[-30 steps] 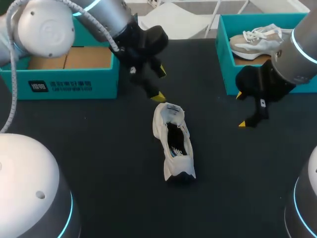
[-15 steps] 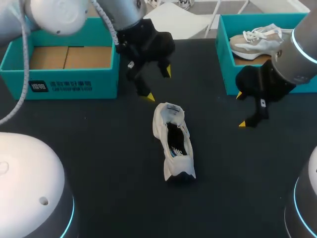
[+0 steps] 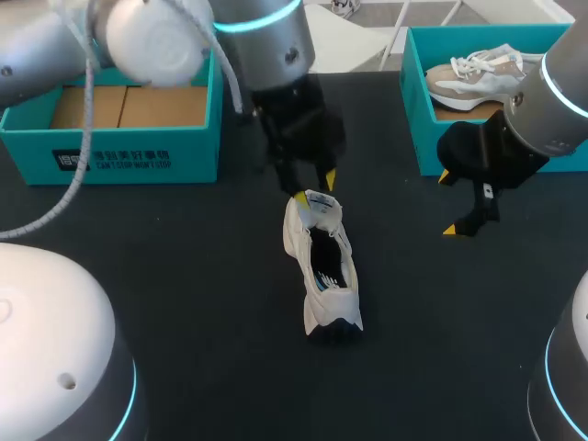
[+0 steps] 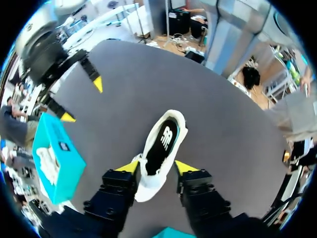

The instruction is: Take the shoe out of the shoebox, open the shoe tongue, remove and reinsert the insole, then place the shoe into the shoebox

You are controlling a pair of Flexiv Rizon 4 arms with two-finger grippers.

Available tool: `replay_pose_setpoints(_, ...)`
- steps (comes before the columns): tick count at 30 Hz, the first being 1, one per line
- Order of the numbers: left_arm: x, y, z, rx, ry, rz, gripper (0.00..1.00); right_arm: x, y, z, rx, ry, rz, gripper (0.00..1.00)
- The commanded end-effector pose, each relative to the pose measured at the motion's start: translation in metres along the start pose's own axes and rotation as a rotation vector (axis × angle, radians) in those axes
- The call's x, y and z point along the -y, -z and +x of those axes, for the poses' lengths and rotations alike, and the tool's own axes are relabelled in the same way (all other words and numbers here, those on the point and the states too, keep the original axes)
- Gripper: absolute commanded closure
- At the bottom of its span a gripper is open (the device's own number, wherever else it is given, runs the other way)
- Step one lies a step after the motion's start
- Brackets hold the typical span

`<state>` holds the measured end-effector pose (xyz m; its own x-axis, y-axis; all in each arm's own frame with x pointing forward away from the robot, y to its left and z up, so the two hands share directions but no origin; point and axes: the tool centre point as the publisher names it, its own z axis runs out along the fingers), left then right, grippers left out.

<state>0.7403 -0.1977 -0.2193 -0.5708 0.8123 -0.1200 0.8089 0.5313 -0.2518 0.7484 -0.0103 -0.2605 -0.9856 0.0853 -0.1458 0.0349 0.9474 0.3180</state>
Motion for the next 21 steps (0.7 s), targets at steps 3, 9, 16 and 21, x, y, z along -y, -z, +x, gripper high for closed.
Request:
replay_pose_setpoints(3,0.009,-0.034,0.006,-0.038,-0.056,-0.031,1.0,0.0,-0.001,0.0,0.0,0.0,0.002,0.0)
replay_pose_setpoints(9,0.009,-0.037,0.005,-0.064,-0.049,-0.045,1.0,0.0,-0.001,0.0,0.0,0.0,0.002,0.0)
replay_pose_setpoints(16,0.009,-0.037,0.005,-0.064,-0.049,-0.045,1.0,0.0,-0.001,0.0,0.0,0.0,0.002,0.0)
replay_pose_setpoints(21,0.009,-0.037,0.005,-0.064,-0.049,-0.045,1.0,0.0,-0.001,0.0,0.0,0.0,0.002,0.0)
